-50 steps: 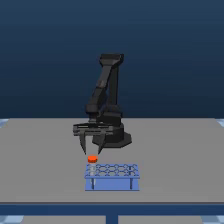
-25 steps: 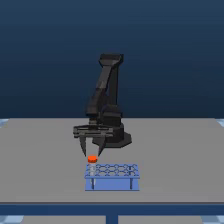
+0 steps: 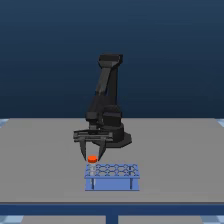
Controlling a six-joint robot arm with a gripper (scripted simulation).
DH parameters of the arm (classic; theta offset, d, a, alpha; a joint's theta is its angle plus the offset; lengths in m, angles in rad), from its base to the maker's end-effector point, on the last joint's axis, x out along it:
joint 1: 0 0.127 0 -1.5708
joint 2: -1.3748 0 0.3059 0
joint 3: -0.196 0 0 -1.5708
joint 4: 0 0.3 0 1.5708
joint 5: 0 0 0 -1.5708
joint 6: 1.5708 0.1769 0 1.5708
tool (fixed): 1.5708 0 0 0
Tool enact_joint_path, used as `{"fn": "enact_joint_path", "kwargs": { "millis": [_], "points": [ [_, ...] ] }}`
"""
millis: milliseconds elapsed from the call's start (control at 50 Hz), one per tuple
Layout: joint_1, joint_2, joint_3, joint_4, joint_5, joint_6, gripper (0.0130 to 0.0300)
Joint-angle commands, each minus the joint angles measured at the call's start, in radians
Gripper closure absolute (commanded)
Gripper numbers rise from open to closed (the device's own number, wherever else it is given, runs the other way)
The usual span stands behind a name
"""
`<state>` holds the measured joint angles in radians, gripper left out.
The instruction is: Pick up the centrifuge tube on the rack
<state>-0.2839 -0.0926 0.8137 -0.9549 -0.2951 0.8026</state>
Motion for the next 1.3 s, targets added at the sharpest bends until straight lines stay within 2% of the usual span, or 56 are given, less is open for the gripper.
{"fn": "enact_joint_path", "kwargs": {
  "millis": [20,260,620,640,1300],
  "points": [
    [0.000,0.009,0.005,0.041,-0.016,-0.057,0.0130],
    [0.000,0.025,0.013,0.095,-0.031,-0.115,0.0130],
    [0.000,0.028,0.014,0.106,-0.034,-0.126,0.0130],
    [0.000,0.028,0.014,0.106,-0.034,-0.126,0.0300],
    [0.000,0.021,0.011,0.083,-0.027,-0.102,0.0300]
  ]
}}
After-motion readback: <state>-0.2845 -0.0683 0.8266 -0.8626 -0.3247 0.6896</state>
